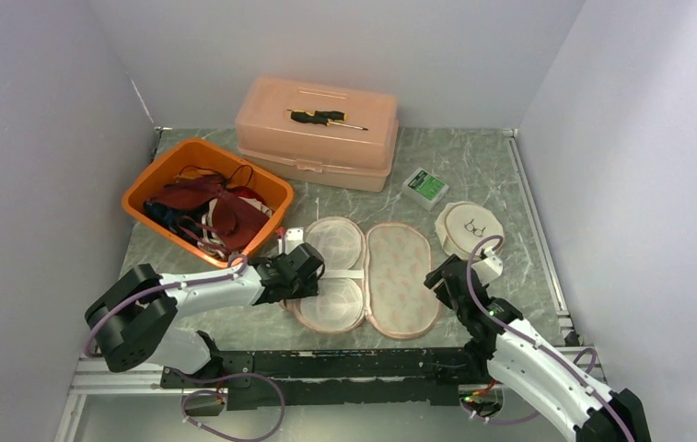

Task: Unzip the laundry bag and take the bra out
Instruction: Close the laundry bag at the center of the board.

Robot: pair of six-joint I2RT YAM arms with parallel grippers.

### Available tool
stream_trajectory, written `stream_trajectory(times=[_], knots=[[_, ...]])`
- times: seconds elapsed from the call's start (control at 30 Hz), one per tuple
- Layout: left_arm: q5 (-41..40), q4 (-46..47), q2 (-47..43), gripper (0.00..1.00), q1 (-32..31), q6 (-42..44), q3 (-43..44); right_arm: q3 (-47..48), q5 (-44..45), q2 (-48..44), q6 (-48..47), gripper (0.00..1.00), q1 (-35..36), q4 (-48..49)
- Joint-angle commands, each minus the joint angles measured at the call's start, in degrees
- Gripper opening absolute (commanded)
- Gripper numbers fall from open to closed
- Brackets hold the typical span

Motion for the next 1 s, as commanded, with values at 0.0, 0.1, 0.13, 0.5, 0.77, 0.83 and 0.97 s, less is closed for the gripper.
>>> stream_trajectory(times=[0.0,0.1,0.13,0.5,0.77,0.83,0.97], knots=[[-1.6,-3.5,-1.7,0.59,0.4,-1.6,-1.6,-2.1,-2.0,3.3,1.3,0.67,-0.2,5.6],[-0.8,-2.9,-1.5,0.58,0.4,-1.8,-1.9,-2.5,-2.7,4.7,1.1,0.61,-0.2,6.3],[-0.6,-2.6,-1.4,0.58,0.4,-2.0,-1.9,-2.4,-2.9,5.1,0.9,0.58,-0.1,6.3],[0.7,-1.9,-1.6,0.57,0.4,-2.7,-2.2,-0.4,-5.8,13.3,-1.0,0.39,0.0,6.7],[0.7,-3.0,-5.8,0.56,0.4,-3.3,-3.6,4.7,-7.8,24.3,-4.1,0.22,0.0,5.3],[0.9,-3.0,-6.3,0.56,0.4,-3.3,-3.8,4.8,-8.3,24.5,-4.5,0.13,0.0,5.4],[1.7,-2.4,-7.0,0.56,0.4,-2.5,-3.9,5.2,-8.1,22.3,-5.2,0.00,0.0,4.6]])
